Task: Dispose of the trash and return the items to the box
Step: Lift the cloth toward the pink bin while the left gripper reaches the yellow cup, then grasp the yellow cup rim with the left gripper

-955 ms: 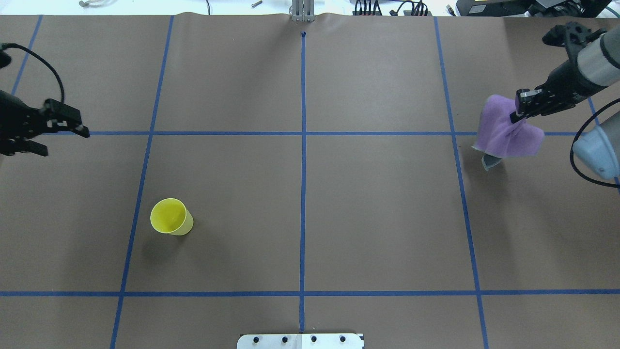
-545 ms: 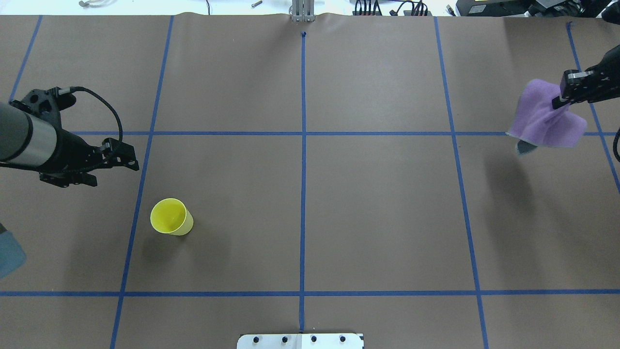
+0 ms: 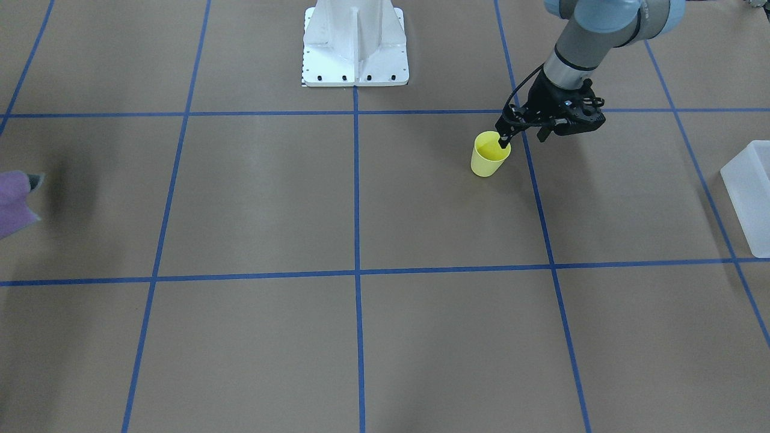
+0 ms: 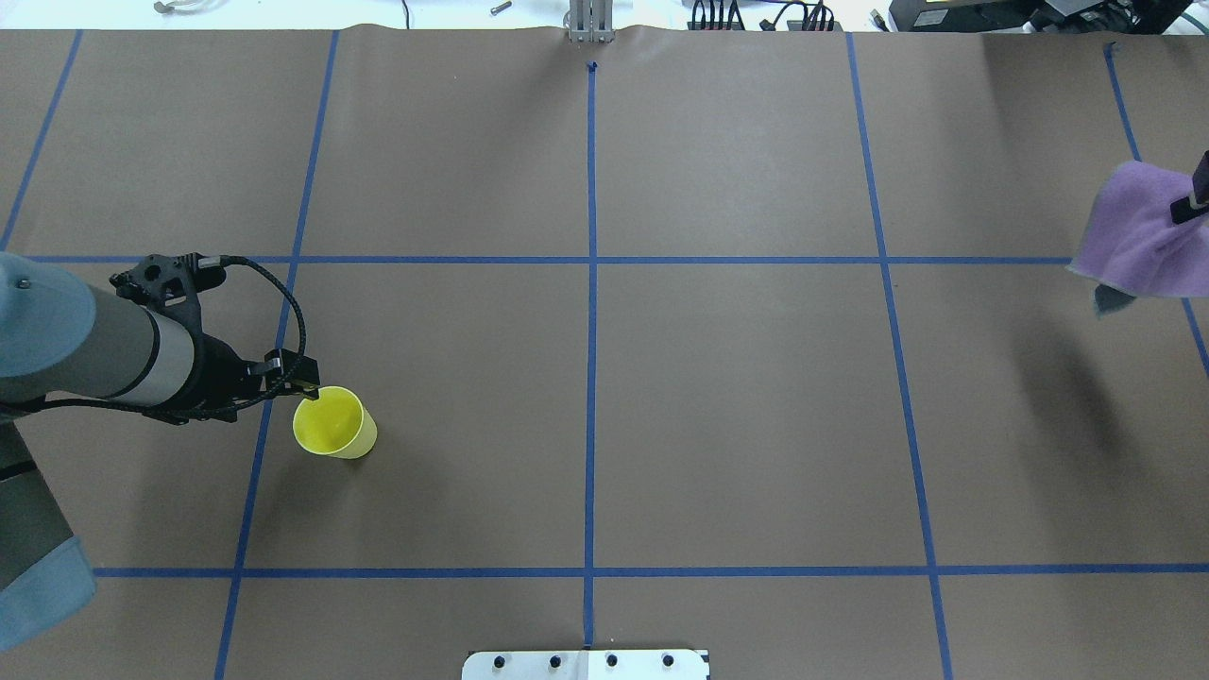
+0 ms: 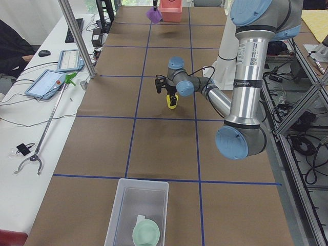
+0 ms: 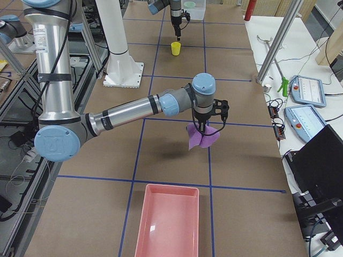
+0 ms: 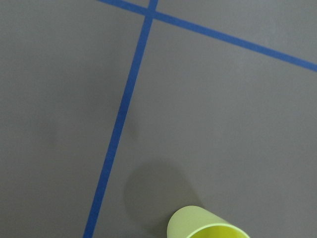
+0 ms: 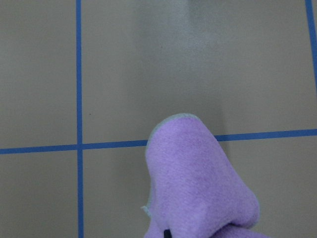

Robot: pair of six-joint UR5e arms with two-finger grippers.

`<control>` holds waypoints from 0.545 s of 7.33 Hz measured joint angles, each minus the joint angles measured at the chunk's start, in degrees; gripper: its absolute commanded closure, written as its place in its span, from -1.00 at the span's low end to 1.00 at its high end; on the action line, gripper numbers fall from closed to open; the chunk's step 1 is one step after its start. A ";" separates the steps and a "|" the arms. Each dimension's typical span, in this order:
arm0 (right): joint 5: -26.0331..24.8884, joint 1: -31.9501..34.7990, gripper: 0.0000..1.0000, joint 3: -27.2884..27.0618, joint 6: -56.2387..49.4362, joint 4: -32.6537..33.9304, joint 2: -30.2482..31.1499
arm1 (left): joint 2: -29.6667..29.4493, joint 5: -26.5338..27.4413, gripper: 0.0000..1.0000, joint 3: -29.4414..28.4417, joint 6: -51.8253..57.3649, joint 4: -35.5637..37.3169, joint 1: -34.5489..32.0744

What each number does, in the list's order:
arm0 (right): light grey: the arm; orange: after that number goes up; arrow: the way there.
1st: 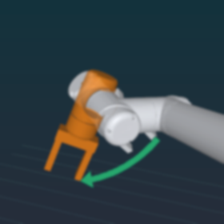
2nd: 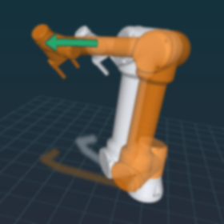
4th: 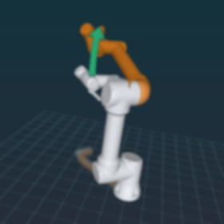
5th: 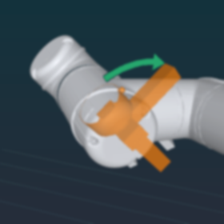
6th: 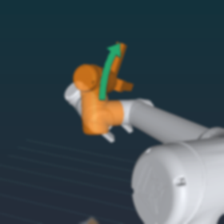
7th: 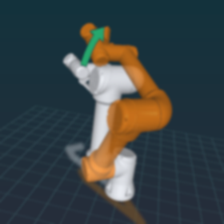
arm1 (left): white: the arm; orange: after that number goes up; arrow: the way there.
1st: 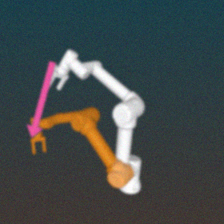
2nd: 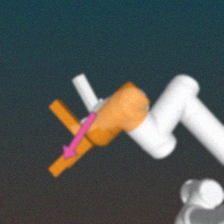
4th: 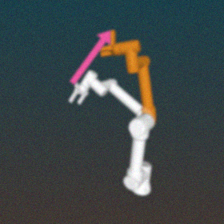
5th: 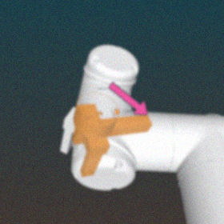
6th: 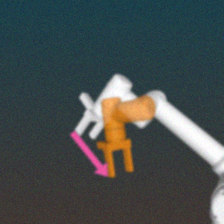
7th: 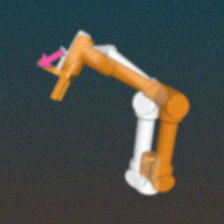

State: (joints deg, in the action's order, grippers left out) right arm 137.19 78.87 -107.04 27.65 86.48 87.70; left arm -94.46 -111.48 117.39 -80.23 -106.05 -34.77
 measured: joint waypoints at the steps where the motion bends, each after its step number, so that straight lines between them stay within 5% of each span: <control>1: 0.00 1.76 1.00 -0.05 -3.81 2.43 0.22 | -0.16 0.31 -0.55 -0.61 -0.03 -0.03 1.14; 2: -0.01 3.25 1.00 -0.07 -6.79 4.47 0.29 | -0.24 0.42 -0.27 -1.01 -0.07 -0.08 2.07; 4: -0.15 5.04 1.00 -0.09 -10.05 6.02 0.95 | -0.71 0.41 0.79 -2.29 -0.10 -0.23 2.97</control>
State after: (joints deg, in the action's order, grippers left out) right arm 137.04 83.91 -107.13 17.60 92.51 88.64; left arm -95.17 -111.07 115.11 -80.33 -106.28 -31.80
